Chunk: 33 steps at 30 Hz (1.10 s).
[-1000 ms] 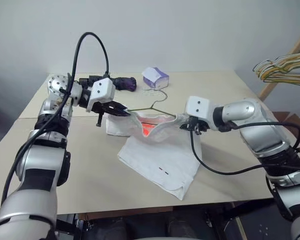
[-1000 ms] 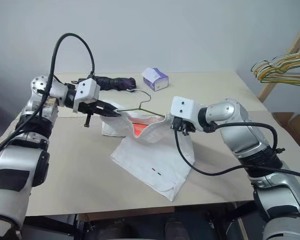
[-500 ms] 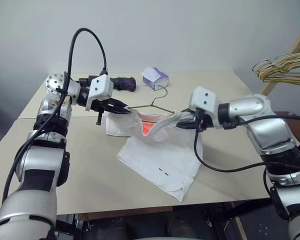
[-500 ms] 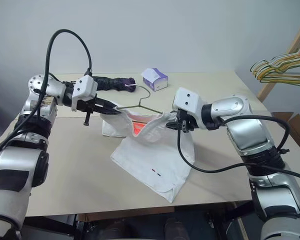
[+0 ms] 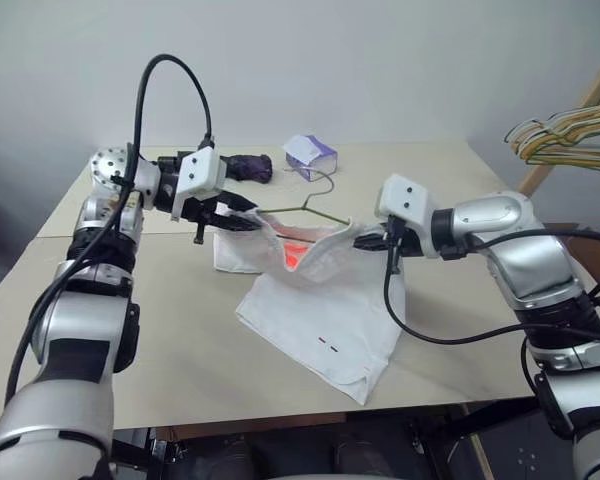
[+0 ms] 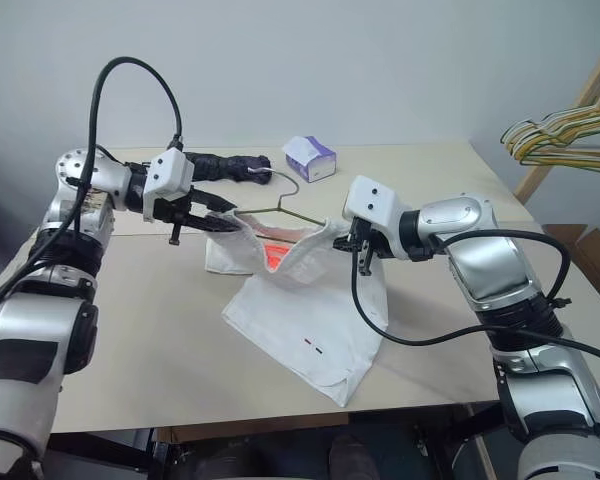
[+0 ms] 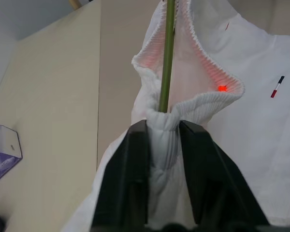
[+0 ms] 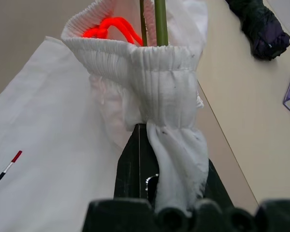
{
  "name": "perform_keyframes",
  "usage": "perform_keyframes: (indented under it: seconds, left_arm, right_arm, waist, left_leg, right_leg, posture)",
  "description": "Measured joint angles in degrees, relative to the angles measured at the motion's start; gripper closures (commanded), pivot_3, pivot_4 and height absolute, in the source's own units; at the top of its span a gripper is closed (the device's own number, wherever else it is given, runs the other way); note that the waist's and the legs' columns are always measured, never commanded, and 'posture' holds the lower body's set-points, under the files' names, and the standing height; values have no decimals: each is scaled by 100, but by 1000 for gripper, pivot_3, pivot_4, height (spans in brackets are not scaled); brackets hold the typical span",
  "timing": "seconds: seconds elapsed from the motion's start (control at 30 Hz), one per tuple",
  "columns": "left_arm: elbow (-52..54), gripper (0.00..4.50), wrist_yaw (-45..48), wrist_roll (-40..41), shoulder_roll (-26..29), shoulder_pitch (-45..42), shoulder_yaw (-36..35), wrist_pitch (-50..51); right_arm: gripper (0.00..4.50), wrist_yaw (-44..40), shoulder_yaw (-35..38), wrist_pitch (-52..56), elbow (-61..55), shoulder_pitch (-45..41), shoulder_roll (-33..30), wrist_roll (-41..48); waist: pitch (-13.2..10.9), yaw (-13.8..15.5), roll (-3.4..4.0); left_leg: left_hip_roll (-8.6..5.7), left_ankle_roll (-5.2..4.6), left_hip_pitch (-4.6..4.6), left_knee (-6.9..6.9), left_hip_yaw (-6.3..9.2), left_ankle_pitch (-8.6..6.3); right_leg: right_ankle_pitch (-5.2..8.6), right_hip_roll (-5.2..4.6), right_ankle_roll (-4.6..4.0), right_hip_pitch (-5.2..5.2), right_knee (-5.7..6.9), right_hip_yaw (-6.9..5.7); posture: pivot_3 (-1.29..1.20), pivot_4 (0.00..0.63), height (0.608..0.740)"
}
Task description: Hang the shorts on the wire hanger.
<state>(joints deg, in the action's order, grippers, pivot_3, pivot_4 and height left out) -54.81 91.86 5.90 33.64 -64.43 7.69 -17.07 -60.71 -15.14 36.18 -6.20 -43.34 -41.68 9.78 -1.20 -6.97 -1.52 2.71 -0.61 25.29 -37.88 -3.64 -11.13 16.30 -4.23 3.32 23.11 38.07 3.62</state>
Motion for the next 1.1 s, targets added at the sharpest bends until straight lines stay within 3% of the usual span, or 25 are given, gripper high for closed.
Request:
perform_keyframes:
  seconds: [0.2, 0.23, 0.4, 0.53, 0.83, 1.1]
  left_arm:
    - [-165, 180, -375, 6, -37, -4, -165, -18]
    - [-204, 32, -472, 15, -36, -18, -225, -18]
    - [-230, 32, -982, 349, -23, -97, -831, 229]
    - [181, 32, -1241, 895, -61, 56, -1360, 881]
    - [2997, 32, -1534, 2192, -625, 2151, -1619, 2815]
    - [4080, 32, -2151, 2846, -1057, 2335, -1706, 3495]
  right_arm:
    - [4500, 197, 46, 221, -77, 207, 0, 56]
    - [4500, 230, 71, 275, -101, 226, -1, 62]
    - [4500, 546, 380, 740, -265, 504, -6, 139]
    - [4500, 1201, 926, 1795, -430, 698, 96, 296]
    - [4500, 2989, 3068, 5257, -1595, 1179, 525, 263]
    - [4500, 4746, 4520, 5588, -1634, 1162, 1428, -418]
  waist:
    - [0, -7, 0]
    - [0, -7, 0]
    - [0, -12, 0]
    - [1, -22, 1]
    - [11, -71, 16]
    - [27, -358, 41]
  left_leg:
    - [0, 0, 0, 0, 1, 0]
    - [0, 0, 0, 0, 2, 0]
    - [0, 0, 0, 0, 4, 0]
    - [-1, 0, 0, 0, 10, 0]
    - [-2, 1, -2, -2, 36, 1]
    - [-12, 0, -45, 1, 48, 0]
  right_leg:
    - [0, 0, 0, 1, 1, 0]
    - [0, 0, 0, 1, 1, 0]
    - [0, -1, 0, 0, 1, 0]
    - [0, -6, 0, -2, 5, -1]
    - [0, -10, 0, -7, 9, 1]
    - [1, -12, 2, -51, 0, 7]
  posture:
    - [-123, 0, 740]
    - [-123, 0, 740]
    - [-142, 0, 740]
    - [-167, 0, 740]
    - [-233, 0, 740]
    - [-252, 0, 740]
